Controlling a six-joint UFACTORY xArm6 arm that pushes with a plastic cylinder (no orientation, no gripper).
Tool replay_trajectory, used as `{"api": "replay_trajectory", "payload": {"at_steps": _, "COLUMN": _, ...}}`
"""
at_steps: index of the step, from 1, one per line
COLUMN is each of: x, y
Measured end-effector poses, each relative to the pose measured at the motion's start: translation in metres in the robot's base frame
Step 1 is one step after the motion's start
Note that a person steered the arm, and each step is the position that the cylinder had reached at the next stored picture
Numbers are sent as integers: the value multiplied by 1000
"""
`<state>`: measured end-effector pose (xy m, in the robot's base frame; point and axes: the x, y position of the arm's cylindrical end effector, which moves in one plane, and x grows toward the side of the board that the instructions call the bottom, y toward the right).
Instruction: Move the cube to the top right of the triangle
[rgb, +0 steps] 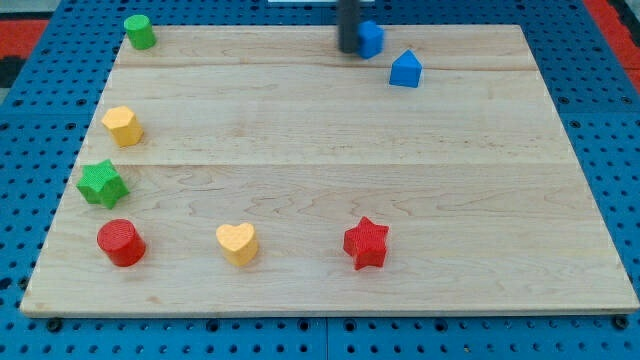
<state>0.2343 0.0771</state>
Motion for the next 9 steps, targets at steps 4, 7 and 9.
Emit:
{"api": "replay_trajectory", "payload": {"at_steps": 4, "x": -28, "y": 13}}
{"api": "replay_trajectory", "payload": {"at_steps": 7, "x": -24, "y": 44}}
{"api": "replay_trajectory", "payload": {"at_steps": 9, "x": 8, "y": -80}}
